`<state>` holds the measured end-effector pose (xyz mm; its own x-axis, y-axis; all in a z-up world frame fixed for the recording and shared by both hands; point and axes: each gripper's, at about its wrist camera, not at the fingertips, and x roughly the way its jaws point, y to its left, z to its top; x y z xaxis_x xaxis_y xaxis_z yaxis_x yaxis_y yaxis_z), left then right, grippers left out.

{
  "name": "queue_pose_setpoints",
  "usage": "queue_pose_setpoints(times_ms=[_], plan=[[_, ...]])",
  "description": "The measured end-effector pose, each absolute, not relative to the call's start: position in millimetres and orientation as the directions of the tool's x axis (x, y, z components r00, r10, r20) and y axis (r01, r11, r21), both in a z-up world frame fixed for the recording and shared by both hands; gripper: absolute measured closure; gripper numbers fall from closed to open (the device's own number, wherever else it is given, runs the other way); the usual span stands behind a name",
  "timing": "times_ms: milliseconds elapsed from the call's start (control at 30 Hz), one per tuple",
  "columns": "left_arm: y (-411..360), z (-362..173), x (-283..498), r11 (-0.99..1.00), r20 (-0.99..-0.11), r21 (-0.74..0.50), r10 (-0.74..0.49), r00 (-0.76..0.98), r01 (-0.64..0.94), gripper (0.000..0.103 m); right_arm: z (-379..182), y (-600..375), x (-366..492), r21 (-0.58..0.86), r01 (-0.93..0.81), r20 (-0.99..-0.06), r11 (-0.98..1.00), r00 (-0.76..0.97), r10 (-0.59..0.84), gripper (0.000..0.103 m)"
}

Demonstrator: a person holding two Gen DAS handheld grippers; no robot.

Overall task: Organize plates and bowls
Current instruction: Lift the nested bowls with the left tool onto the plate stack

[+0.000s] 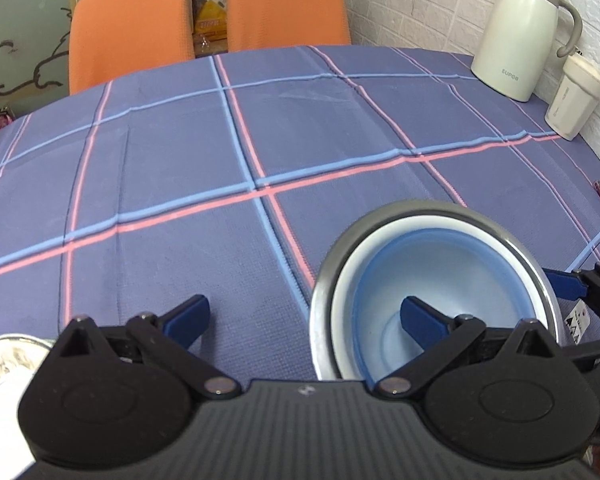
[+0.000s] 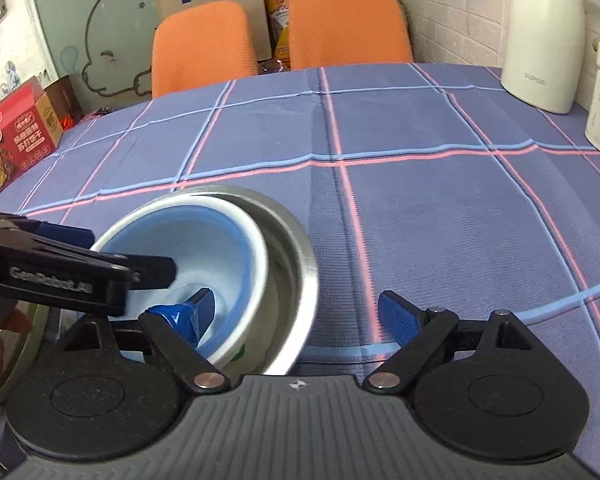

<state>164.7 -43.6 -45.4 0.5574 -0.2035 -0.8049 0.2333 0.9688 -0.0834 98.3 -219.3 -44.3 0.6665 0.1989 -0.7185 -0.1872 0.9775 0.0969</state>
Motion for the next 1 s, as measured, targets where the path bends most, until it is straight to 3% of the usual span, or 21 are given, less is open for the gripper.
queue_pose_setpoints(times_ms=[133,200,300,333,567,1000], plan=[[-48,-49,162,0.968,-0.803,-0.068,-0.197,0.563,0.242,0.002,-45,-209,96,0.09,-0.253,-0.706,0.963,0.666,0.241,0.026],[-48,-49,161,0.966,-0.799,-0.085,-0.212,0.563,0.243,0.008,-45,-209,94,0.093,-0.252,-0.702,0.963,0.67,0.243,0.026],[-50,-44,158,0.953,-0.781,-0.127,-0.266,0.565,0.274,0.037,-43,-213,92,0.142,-0.254,-0.686,0.957,0.671,0.28,0.029],[-55,-43,156,0.945,-0.778,-0.139,-0.289,0.558,0.295,0.052,-43,-211,91,0.168,-0.259,-0.68,0.951,0.669,0.302,0.029],[-59,-38,159,0.949,-0.792,-0.158,-0.287,0.539,0.274,0.053,-39,-201,89,0.227,-0.252,-0.672,0.941,0.659,0.338,0.026],[-21,3,127,0.955,-0.737,-0.167,-0.286,0.612,0.245,0.053,-6,-174,70,0.161,-0.273,-0.618,0.948,0.721,0.313,0.024]])
